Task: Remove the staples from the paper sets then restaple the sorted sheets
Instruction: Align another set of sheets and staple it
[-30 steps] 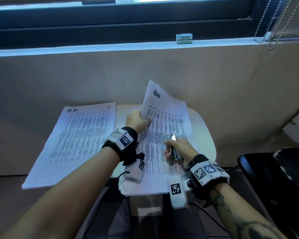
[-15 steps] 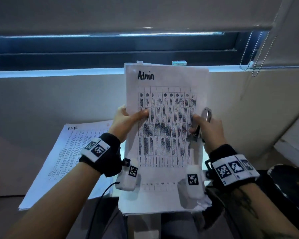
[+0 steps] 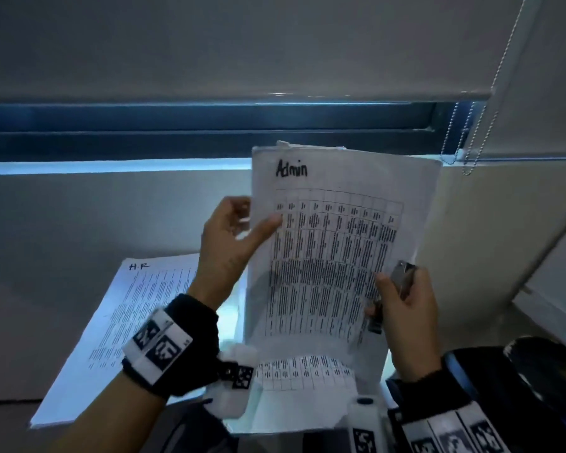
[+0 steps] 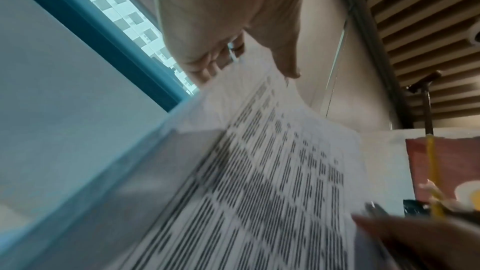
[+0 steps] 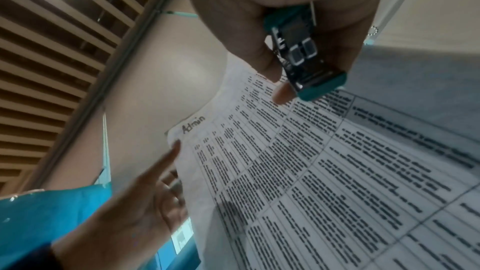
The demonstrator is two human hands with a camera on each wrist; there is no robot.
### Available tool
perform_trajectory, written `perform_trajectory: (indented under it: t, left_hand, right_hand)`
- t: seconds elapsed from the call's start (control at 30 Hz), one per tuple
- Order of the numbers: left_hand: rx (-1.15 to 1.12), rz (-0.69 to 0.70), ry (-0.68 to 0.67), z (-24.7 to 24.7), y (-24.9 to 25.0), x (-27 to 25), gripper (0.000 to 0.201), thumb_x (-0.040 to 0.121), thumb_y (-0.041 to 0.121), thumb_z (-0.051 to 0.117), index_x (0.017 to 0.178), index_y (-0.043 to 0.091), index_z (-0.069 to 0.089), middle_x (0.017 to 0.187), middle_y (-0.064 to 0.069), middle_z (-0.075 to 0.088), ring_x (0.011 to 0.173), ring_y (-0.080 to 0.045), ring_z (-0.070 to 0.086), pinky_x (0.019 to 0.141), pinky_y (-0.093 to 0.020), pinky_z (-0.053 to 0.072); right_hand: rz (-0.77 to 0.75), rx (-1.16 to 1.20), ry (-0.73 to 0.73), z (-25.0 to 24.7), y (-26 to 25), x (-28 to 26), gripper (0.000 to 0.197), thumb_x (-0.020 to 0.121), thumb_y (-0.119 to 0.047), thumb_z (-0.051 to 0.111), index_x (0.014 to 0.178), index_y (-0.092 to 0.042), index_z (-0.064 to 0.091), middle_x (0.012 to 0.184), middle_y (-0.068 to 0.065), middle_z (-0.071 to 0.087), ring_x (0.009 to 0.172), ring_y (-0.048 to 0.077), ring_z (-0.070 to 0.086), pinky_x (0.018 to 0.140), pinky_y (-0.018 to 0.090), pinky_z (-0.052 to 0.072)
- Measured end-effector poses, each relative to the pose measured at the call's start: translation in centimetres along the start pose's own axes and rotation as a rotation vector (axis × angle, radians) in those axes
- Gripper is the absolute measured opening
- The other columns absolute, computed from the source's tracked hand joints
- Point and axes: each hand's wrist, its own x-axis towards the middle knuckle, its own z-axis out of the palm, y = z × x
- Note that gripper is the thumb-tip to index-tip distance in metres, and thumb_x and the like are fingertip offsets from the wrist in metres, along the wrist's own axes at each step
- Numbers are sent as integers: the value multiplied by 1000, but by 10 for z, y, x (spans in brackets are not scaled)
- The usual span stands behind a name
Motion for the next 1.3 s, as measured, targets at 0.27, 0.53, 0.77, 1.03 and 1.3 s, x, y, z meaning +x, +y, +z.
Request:
perform_trajectory:
  t: [0.27,0.53,0.77,1.03,1.3]
  left_hand:
    - [563,452,-215,12,55,54,61,81,40,65,133,41,33,94,15,54,74,6,52,67,-12,47]
    - [615,703,-227,18,51,68,21,82,16,68,101,7,67,94,5,63,83,-12,61,74,-5,43]
    - [476,675,-173,9,51,68,32,74,31,74,85,3,62,80,3,61,71,2,54,65,-12,45]
    - [494,652,-230,2,53,68,37,73,39,70,79,4,59,77,-6,64,73,-11,60,68,-23,50]
    - [451,462,-273,-1,54,64,32,65,49,71,66,18,63,75,-10,68,73,-23,61,62,-31,49]
  right_hand:
    - [-17,-26,49,-7,5,9,37,91,-7,55,73,-30,33,71,2,45,42,8,52,41,24,43]
    - [-59,-22,75,-9,8,14,32,91,-6,54,80,-32,39,75,0,48,49,16,54,43,18,46]
    - [-111,-33,92,-8,8,16,32,91,-5,53,80,-32,39,73,3,47,53,19,54,42,16,45]
    - [-101,-56,111,-6,9,17,33,91,-5,53,77,-30,38,69,0,47,41,3,52,42,20,45]
    - [-87,-53,152,-6,12,19,34,90,-3,52,78,-31,38,68,-1,45,41,1,51,43,19,46]
